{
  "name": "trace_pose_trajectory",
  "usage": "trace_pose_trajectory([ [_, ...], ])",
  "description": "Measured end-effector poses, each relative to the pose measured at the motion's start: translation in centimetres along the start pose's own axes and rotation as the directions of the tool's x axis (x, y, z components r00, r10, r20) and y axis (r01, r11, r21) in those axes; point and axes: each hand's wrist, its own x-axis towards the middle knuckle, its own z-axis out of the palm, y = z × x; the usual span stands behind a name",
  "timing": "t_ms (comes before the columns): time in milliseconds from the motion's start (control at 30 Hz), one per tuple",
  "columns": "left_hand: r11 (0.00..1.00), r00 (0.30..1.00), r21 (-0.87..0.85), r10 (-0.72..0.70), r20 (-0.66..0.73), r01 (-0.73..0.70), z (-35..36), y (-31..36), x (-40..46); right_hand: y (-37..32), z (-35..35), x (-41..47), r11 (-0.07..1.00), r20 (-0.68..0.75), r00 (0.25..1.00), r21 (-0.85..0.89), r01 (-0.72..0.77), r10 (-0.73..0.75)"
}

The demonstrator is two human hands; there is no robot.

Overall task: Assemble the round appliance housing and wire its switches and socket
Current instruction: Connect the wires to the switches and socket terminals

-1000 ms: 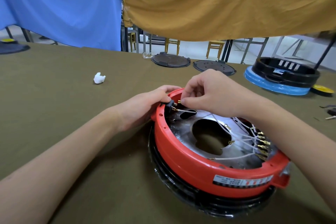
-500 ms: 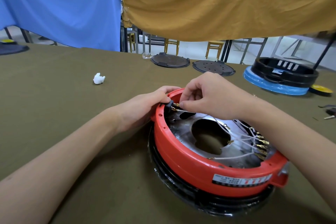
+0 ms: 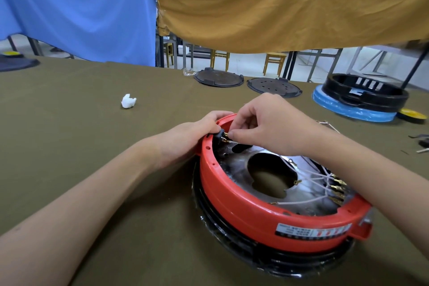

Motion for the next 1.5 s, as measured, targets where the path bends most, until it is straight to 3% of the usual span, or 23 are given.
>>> trace_pose_trajectory([
  [167,0.989,1.000,0.148,0.000,-0.019,0.002,-0.2,-0.1,0.2,-0.2,0.3,0.0,1.000,-0.012,1.000,-0.012,0.004,-0.004],
  [300,0.992,1.000,0.127,0.012,-0.003,-0.011,-0.2,0.0,0.1,0.0,-0.1,-0.1,0.997,0.031,0.999,0.070,-0.032,0.030],
  [433,0.993,1.000,0.114,0.006,0.017,-0.008,-0.4,0.0,-0.2,0.2,-1.0,-0.1,0.979,-0.022,0.994,0.182,-0.097,0.103],
  [567,0.996,1.000,0.089,-0.003,0.019,0.002,-0.4,0.0,-0.2,0.1,-0.5,-0.3,0.989,0.089,0.992,0.112,-0.096,0.087],
  [1067,0.990,1.000,0.138,0.001,0.007,-0.002,-0.4,-0.2,0.5,-0.3,0.5,-0.2,1.000,0.009,1.000,-0.022,0.021,-0.021],
  [1267,0.996,1.000,0.093,0.010,0.027,-0.013,-0.6,-0.4,0.3,-0.2,0.1,0.1,0.998,0.057,0.998,0.062,-0.029,0.025],
  [1500,0.999,1.000,0.051,0.014,0.026,-0.015,-0.5,-0.1,-0.2,0.2,-1.8,-0.3,0.956,-0.053,0.994,0.284,-0.078,0.097],
])
